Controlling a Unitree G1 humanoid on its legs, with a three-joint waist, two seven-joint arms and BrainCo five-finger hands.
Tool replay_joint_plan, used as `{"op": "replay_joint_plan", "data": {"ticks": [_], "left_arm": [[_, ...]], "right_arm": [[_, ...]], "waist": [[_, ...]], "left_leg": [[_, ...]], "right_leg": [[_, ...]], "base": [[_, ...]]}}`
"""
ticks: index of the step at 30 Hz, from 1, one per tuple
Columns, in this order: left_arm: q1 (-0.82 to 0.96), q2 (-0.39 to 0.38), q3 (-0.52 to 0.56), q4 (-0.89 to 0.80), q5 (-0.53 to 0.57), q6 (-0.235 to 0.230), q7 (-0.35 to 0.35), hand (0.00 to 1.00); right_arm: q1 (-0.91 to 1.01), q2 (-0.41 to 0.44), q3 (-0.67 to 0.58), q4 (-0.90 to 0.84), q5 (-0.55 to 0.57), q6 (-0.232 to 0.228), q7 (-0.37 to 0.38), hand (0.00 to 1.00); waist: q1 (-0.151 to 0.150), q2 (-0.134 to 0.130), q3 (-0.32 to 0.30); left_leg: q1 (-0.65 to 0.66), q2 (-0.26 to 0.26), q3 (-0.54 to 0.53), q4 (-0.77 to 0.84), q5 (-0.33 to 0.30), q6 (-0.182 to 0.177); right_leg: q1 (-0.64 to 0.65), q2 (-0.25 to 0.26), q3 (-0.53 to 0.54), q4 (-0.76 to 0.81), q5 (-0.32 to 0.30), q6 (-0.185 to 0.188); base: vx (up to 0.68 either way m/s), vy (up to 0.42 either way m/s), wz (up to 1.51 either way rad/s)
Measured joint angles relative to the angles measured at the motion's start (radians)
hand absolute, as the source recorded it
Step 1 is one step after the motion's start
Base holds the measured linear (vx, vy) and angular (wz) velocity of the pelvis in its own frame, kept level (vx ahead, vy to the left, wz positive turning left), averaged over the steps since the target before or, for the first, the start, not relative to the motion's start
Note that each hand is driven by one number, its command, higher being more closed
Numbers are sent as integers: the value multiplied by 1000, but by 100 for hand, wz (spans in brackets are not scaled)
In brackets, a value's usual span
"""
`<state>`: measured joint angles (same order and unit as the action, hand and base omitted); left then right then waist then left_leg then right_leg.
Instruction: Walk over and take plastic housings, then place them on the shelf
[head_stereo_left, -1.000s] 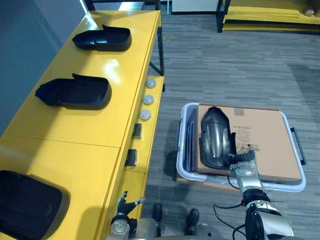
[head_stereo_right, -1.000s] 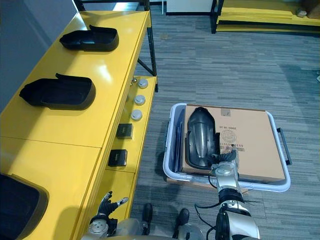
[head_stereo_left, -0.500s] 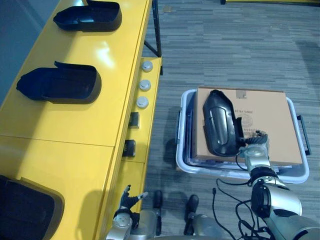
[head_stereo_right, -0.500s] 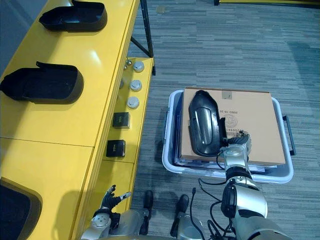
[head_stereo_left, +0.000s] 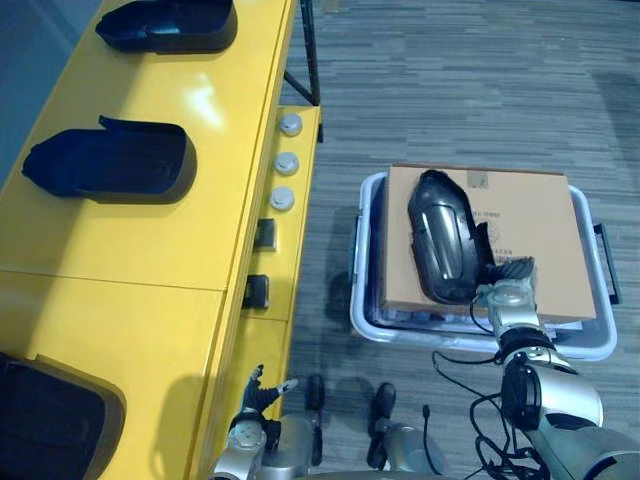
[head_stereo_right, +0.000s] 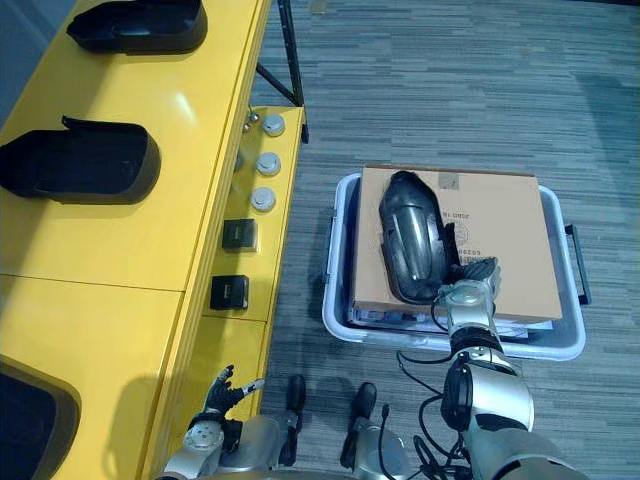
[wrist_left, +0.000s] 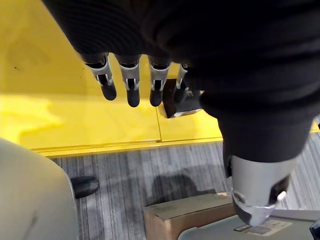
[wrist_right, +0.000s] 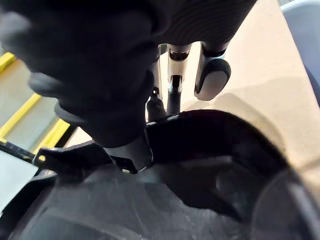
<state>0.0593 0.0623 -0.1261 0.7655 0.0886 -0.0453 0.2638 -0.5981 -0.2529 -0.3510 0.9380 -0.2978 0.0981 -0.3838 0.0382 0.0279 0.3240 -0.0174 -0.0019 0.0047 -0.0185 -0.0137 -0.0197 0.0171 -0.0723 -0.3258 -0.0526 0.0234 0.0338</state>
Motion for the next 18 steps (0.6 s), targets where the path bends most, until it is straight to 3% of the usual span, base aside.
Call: {"op": "replay_joint_plan", "data": {"ticks": [5,8,13,18], "left_arm": [[8,-1,3,-59,-5,10,4,0],[29,-1,3,-147,-7,12,6,0],[59,-10,1,-299,-7,10,17,0],[83,-31,-2,-502,-7,-10,25,0]], "right_arm": [[157,61,35,-349,11,19,-10,100],[256,89,48,-519,-4,20,-15,100],[355,136,48,-690,-46,19,-64,100],[397,167,74,-844,-91,15,-97,100]], "waist": [[-21,-2,-6],[-24,-12,-55],[-25,-20,-111],[-25,-22,-116]], "left_leg": [[16,-3,-1,-4,0,0],[17,-4,1,-4,0,0],[30,-9,5,-3,0,0],[32,-6,8,0,-1,1]], "right_leg": [[16,-3,1,-2,3,4],[16,-4,3,-5,4,6],[32,-8,16,-19,5,8],[46,0,21,-45,13,5]], "base": [[12,20,3],[18,15,-4],[-12,14,-5],[-76,-7,-3]]}}
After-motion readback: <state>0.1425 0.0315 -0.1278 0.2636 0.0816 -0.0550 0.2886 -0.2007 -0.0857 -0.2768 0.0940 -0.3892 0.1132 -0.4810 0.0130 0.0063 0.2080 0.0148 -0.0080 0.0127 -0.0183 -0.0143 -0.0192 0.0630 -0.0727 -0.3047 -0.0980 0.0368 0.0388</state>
